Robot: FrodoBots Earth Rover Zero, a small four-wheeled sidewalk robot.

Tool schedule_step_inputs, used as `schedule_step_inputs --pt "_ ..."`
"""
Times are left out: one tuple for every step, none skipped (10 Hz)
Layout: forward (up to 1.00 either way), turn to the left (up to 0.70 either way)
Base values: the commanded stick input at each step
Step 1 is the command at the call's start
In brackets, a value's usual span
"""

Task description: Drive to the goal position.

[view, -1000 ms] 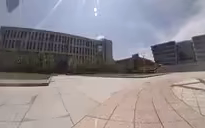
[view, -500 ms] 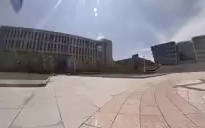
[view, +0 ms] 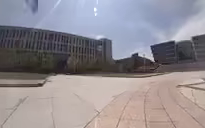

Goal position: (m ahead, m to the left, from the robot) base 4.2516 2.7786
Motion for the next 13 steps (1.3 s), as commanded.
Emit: schedule_step_inputs --pt "0.50 0.01" --pt "0.50 0.01" --pt "0.50 0.01" --pt "0.50 0.01" --pt "0.50 0.01" --pt "0.50 0.01" --pt "0.50 0.01" --pt "0.50 0.01" --pt "0.50 0.01" --pt "0.50 0.01" --pt "0.50 0.01" --pt "0.50 0.01" --pt "0.50 0.01"
